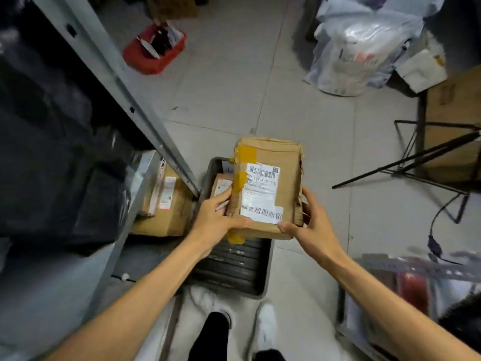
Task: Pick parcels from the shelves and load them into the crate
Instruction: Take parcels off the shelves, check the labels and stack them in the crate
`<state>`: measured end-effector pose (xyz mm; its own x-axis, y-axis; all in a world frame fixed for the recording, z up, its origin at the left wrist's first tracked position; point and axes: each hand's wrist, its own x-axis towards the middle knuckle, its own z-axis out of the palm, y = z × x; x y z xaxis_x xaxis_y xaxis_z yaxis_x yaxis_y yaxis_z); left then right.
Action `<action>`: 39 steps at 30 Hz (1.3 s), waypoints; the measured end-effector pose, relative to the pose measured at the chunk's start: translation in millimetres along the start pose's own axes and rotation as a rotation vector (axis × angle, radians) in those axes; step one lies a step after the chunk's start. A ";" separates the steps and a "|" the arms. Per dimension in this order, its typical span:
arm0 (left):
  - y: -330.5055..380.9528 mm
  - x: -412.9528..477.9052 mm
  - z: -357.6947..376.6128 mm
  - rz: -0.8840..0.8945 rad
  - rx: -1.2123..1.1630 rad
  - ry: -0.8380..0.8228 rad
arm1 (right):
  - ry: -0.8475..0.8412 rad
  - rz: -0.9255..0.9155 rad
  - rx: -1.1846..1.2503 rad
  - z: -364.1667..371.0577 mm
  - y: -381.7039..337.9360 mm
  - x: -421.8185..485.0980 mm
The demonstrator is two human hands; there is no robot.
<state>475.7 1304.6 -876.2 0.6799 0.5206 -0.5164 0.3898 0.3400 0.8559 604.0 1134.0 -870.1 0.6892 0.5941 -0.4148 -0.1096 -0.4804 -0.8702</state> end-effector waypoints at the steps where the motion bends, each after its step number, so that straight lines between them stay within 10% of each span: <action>1: -13.5 16.5 -3.1 -0.032 -0.011 -0.008 | 0.010 0.033 -0.003 6.1 15.7 13.4; 16: -245.2 212.2 -31.5 -0.425 0.017 0.003 | -0.085 0.410 0.020 111.0 239.0 186.7; 30: -329.1 380.1 -16.9 -0.204 0.603 -0.034 | 0.151 0.360 -0.020 154.6 350.3 324.2; 39: -338.4 377.5 -17.3 -0.214 0.910 -0.072 | -0.007 0.561 0.139 164.0 371.8 334.0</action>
<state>589.7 1399.6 -1361.3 0.5624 0.4575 -0.6888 0.8265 -0.3368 0.4511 676.0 1259.7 -1375.8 0.4937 0.2779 -0.8241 -0.5500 -0.6342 -0.5434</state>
